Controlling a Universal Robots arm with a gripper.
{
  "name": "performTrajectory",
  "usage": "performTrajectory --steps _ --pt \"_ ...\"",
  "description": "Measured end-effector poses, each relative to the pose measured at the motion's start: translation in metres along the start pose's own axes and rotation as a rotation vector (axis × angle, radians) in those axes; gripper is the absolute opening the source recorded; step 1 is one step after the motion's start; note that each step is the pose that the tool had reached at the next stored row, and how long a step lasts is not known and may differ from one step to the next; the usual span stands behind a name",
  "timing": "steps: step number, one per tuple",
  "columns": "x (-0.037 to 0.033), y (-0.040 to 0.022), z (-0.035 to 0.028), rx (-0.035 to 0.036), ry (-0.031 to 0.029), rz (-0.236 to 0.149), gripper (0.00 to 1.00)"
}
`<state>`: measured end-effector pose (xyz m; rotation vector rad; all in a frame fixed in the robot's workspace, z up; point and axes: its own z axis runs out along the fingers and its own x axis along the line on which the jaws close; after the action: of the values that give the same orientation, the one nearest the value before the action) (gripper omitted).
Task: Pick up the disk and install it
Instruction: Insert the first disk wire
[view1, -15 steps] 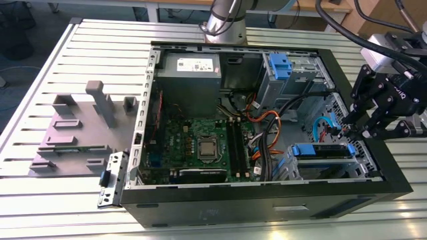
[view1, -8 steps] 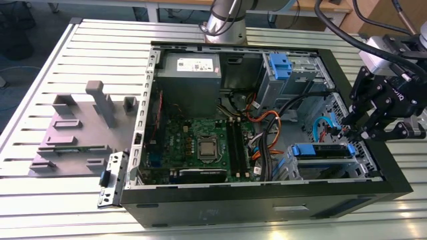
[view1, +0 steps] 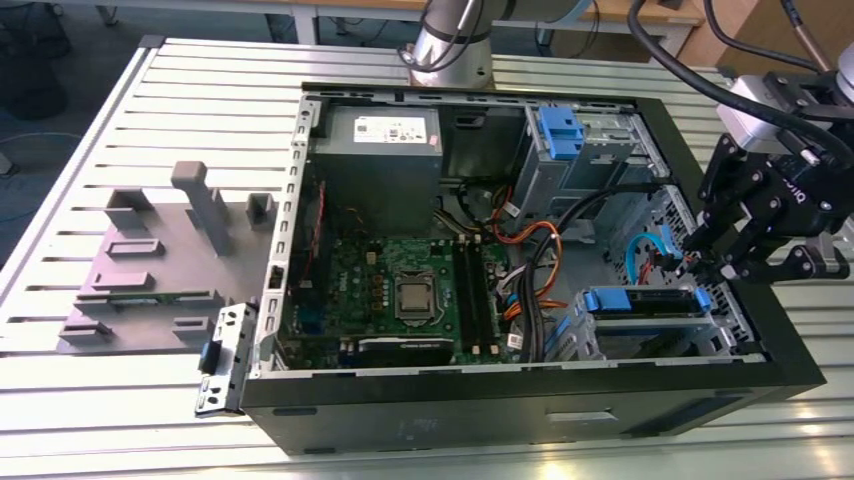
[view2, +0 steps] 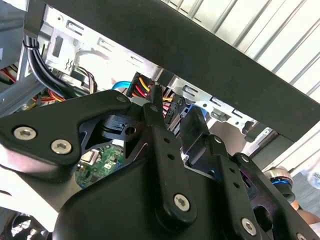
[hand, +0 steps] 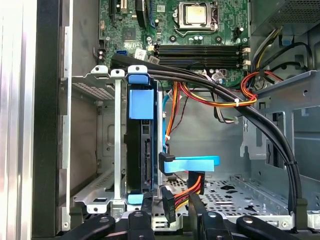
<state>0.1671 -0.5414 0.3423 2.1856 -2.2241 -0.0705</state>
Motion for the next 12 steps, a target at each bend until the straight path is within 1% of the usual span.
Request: performTrajectory --steps 5,7,8,10,12 --pt "0.0000 0.0000 0.0003 0.0000 -0.0002 0.000 0.40" --pt "0.0000 0.0000 0.0003 0.0000 -0.0002 0.000 0.28" --pt "0.0000 0.0000 0.0004 0.0000 -0.0002 0.000 0.28" --pt "0.0000 0.0000 0.0004 0.0000 -0.0002 0.000 0.18" --pt "0.0000 0.0000 0.0005 0.0000 -0.0002 0.000 0.17"
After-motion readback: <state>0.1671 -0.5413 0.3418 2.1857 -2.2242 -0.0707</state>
